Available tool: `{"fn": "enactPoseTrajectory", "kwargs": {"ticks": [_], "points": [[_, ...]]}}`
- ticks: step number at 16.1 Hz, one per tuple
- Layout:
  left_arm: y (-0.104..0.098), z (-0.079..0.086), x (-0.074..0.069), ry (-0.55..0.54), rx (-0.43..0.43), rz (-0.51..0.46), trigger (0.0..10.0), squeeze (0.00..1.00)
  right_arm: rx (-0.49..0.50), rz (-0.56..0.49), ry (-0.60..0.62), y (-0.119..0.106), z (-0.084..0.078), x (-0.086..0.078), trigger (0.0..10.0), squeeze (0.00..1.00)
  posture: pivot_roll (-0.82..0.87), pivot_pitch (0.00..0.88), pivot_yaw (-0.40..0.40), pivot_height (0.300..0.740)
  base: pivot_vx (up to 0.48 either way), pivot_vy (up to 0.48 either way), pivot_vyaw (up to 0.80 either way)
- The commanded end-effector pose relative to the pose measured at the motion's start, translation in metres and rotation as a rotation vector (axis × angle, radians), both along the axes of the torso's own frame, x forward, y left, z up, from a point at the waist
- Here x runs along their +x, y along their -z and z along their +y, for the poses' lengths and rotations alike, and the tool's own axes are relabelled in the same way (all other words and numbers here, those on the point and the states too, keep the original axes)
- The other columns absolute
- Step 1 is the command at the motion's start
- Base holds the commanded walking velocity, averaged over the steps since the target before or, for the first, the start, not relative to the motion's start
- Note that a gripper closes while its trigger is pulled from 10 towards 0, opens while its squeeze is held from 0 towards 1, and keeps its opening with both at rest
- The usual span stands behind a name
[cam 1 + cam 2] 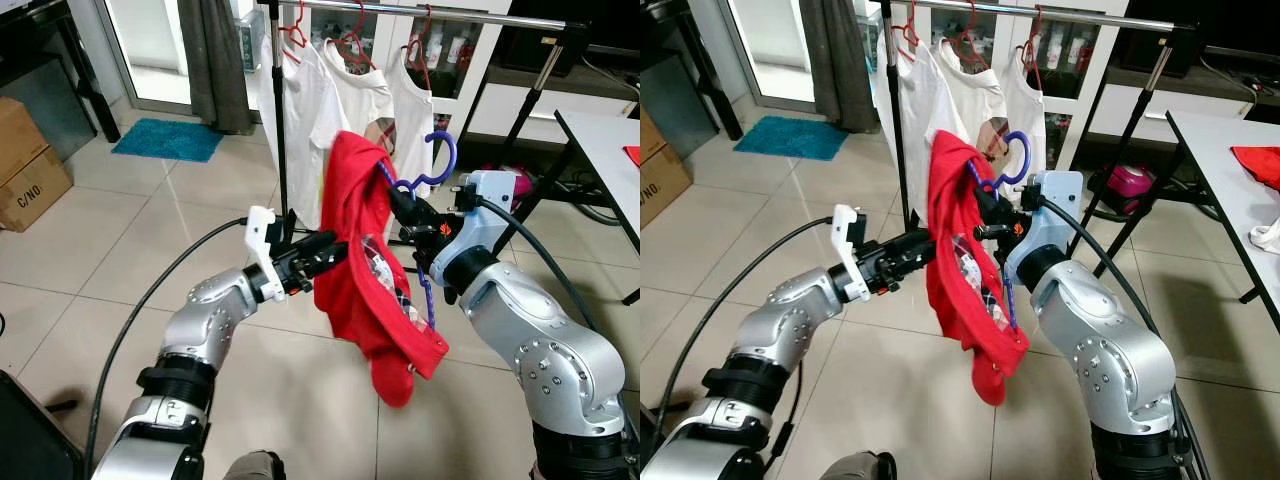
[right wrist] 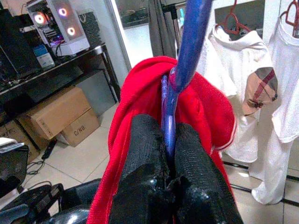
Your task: Hang hanger
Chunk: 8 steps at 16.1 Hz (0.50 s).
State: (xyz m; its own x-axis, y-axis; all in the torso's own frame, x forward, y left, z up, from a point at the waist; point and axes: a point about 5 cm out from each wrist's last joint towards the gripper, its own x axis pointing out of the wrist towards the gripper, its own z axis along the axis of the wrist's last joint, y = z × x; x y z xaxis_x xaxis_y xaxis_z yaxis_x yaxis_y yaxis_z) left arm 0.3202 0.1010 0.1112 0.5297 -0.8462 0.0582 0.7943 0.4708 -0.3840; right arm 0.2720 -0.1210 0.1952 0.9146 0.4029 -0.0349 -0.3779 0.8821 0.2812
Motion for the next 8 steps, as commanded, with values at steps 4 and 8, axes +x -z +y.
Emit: {"fn": "enactPoseTrajectory", "kwargs": {"ticks": [4, 8], "points": [[-0.009, -0.009, 0.008, 0.017, -0.038, -0.035, 4.0, 0.00, 0.015, -0.048, -0.018, -0.011, 0.001, -0.003, 10.0, 0.00, -0.06, 0.000, -0.012, 0.740, 0.000, 0.000, 0.00], [-0.017, -0.006, 0.014, -0.036, -0.081, -0.072, 0.0, 0.00, 0.010, -0.024, -0.019, -0.005, 0.002, -0.004, 10.0, 0.00, -0.06, 0.000, -0.012, 0.740, 0.000, 0.000, 0.00]]}}
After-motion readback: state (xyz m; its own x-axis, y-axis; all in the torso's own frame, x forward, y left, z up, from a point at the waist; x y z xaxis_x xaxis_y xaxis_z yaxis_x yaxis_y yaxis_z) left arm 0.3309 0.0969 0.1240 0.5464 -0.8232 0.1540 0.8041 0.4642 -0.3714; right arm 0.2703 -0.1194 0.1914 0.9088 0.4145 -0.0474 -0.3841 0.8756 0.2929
